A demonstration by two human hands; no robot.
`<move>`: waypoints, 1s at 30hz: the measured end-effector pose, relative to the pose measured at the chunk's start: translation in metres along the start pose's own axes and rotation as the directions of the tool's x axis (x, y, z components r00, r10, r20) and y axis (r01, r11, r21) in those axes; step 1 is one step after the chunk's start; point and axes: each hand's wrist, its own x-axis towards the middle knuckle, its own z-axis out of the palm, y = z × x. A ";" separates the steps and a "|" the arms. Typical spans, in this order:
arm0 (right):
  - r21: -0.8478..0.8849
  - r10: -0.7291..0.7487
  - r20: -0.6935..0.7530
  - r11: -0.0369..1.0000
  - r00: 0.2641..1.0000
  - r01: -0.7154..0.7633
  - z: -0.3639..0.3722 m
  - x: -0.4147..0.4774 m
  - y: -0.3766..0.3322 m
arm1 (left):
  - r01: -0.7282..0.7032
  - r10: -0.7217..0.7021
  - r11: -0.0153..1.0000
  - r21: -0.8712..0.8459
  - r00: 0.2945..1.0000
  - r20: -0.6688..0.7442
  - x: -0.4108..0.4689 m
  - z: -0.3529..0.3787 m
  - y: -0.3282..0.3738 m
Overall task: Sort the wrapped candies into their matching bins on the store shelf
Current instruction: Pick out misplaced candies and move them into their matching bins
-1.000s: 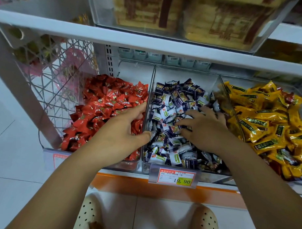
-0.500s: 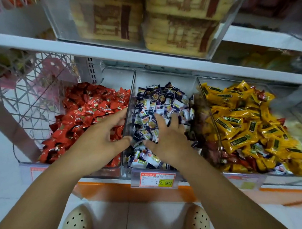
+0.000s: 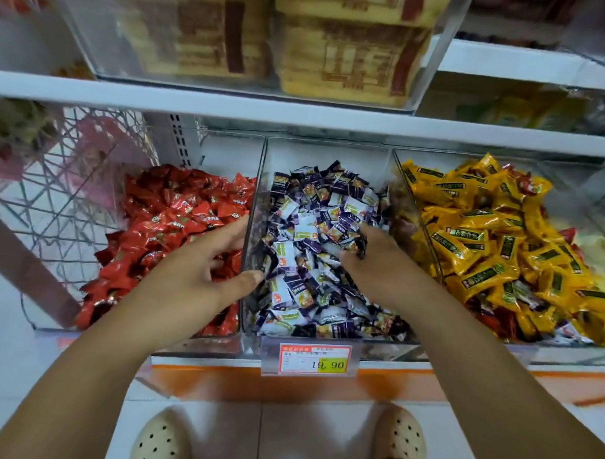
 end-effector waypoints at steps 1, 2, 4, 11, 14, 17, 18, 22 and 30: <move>-0.035 0.039 -0.003 0.999 0.999 -0.039 0.006 0.004 -0.001 | -0.005 0.005 1.000 -0.007 1.000 -0.002 -0.001 0.001 0.001; -0.078 0.065 -0.008 0.995 0.998 -0.065 0.012 0.007 -0.004 | -0.007 0.007 1.000 -0.014 1.000 -0.008 -0.002 0.002 0.003; -0.144 0.101 -0.003 0.984 0.995 -0.100 0.025 0.006 -0.011 | 0.002 -0.002 1.000 -0.021 1.000 -0.026 -0.003 0.002 0.002; -0.354 -0.088 0.074 0.929 0.993 0.109 0.056 -0.017 -0.035 | 0.009 -0.009 1.000 -0.006 1.000 0.010 -0.002 -0.001 0.001; -0.371 -0.193 0.104 0.903 0.976 0.218 0.058 -0.024 -0.037 | -0.022 0.022 1.000 0.013 0.999 0.036 -0.001 -0.001 0.003; -0.293 -0.288 0.174 0.898 0.941 0.329 0.051 -0.034 -0.033 | -0.030 0.030 1.000 0.004 0.999 0.042 0.000 -0.001 0.003; -0.268 -0.307 0.188 0.898 0.933 0.349 0.048 -0.037 -0.031 | -0.027 0.027 1.000 0.000 0.999 0.039 0.000 -0.002 0.002; -0.174 -0.411 0.200 0.879 0.890 0.445 0.035 -0.057 -0.025 | -0.018 0.017 1.000 0.010 0.999 0.047 0.000 -0.002 0.000; -0.104 -0.099 -0.113 0.991 0.989 0.088 0.006 0.000 -0.004 | -0.005 0.006 0.999 -0.042 0.999 0.038 -0.003 -0.001 0.003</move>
